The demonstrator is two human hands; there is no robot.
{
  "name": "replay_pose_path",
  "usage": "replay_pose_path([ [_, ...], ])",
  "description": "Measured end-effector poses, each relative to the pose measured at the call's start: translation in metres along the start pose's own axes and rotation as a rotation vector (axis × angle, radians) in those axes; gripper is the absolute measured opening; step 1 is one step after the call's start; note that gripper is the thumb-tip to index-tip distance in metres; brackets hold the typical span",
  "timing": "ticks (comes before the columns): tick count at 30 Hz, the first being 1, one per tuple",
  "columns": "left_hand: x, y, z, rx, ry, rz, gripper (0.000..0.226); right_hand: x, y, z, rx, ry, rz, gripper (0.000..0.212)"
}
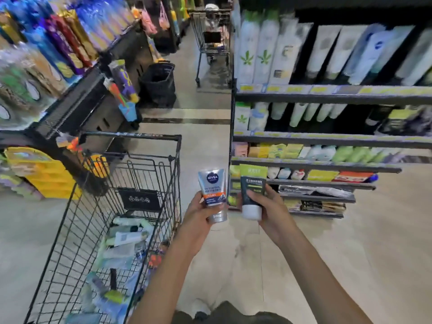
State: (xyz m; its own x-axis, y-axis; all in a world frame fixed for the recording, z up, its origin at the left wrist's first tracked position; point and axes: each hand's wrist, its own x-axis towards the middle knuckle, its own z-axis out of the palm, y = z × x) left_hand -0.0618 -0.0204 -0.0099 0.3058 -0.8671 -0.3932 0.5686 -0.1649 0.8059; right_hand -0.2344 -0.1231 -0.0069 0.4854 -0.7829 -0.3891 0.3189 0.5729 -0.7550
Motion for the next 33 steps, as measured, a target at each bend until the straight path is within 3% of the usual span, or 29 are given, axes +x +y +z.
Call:
replay_pose_path([
  [4,0.006,-0.028,0.073,0.039,-0.060,-0.013,0.056,-0.027,-0.036,-0.060,0.034,0.091,-0.019,0.036],
  [15,0.009,-0.093,0.236,0.112,-0.166,-0.038,0.071,-0.084,-0.120,-0.209,0.075,0.218,-0.154,0.062],
  [33,0.090,-0.118,0.397,0.148,-0.320,-0.004,0.072,-0.054,-0.241,-0.313,-0.001,0.244,-0.287,0.063],
])
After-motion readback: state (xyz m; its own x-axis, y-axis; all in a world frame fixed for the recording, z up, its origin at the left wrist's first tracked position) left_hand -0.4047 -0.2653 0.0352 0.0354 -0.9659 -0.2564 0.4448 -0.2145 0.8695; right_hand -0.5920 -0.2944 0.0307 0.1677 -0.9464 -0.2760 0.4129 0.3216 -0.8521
